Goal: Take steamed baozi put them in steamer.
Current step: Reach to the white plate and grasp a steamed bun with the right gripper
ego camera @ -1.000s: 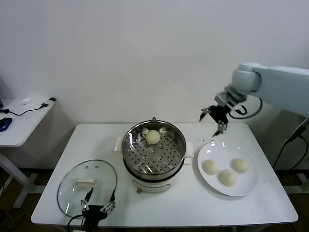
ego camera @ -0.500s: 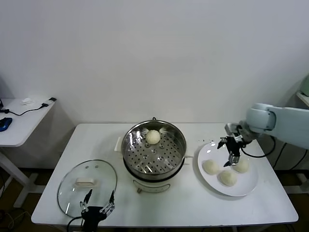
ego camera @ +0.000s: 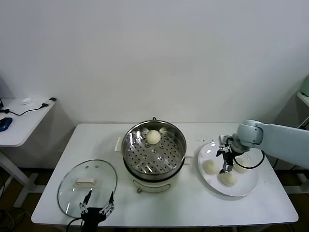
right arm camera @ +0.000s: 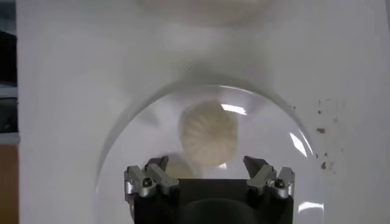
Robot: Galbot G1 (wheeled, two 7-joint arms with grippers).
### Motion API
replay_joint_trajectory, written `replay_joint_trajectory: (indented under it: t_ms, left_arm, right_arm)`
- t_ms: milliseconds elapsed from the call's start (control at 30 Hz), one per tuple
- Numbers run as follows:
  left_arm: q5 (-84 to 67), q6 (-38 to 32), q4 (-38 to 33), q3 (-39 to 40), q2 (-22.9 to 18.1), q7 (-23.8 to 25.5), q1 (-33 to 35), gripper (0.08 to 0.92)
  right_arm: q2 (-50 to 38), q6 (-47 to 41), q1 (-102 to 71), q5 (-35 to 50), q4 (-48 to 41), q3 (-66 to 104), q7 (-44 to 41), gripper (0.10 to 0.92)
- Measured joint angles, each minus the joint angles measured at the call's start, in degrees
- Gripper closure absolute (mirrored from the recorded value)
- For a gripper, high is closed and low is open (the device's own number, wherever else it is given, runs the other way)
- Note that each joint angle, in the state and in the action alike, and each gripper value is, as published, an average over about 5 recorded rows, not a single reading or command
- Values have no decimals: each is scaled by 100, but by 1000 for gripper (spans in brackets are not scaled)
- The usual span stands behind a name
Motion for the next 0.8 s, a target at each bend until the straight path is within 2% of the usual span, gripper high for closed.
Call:
replay_joint_trajectory:
  t_ms: [467,700,800]
  left_arm:
    - [-6,1,94,0,-5,-16,-44,177]
    - [7,14,103,3,-6,-29,-47,177]
    - [19,19,103,14,-7,-30,-49,177]
  right_arm:
    - [456,-32,-535,-151,-463,374,35,215]
    - [439,-28,-555,-237,-455,447,-9,385]
    - [394,-3,-509,-262,-413,438,-59,431]
